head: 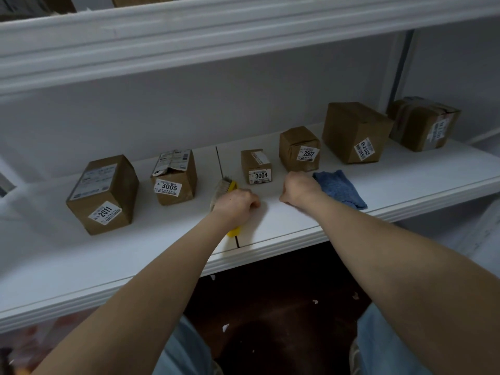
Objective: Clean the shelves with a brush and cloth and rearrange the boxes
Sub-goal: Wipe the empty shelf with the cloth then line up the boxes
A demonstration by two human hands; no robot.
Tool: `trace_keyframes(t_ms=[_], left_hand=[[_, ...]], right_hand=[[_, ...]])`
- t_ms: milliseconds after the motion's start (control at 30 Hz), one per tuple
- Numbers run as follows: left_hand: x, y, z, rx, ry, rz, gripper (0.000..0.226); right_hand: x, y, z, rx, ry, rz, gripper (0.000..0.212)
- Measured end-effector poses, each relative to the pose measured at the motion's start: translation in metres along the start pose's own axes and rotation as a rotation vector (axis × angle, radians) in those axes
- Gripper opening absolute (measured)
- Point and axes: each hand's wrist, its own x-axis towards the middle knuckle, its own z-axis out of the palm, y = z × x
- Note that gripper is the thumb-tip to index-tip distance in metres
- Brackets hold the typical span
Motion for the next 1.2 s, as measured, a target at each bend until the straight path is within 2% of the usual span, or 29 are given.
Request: trace_keyframes(t_ms=[133,267,433,767,1000,1067,1200], left_hand=[[-0.002,0.006,-0.004,0.067,-0.031,0.002,0.03],[0.0,0.021,-0.007,0.082,0.0,0.013,0.035],[0.009,0.033,-0.001,0.022,-0.063,0.012,0.037],[0.008,0.023,0.008,-0.034,0.0,0.044,0.039],[0.007,0.022,0.004,-0.042,-0.017,0.053,0.038],[0.008,0.022,0.003,-0.041,-0.02,0.052,0.037],[0.008,0.023,0.004,-0.045,-0.025,0.047,0.038]], right_hand=[[-0.005,-0.002,0.005,-0.063,0.059,-0.04,0.025],[-0.004,0.003,0.002,0.014,0.033,0.019,0.022],[-0.003,0.004,-0.003,0.023,-0.021,0.022,0.037],[-0.003,-0.001,0.003,-0.143,0.048,-0.125,0.031],[-0.005,0.003,-0.002,-0.051,-0.027,-0.082,0.03],[-0.005,0.003,-0.003,-0.064,-0.031,-0.078,0.034],[-0.002,0.0,0.001,-0.114,-0.005,-0.094,0.029]])
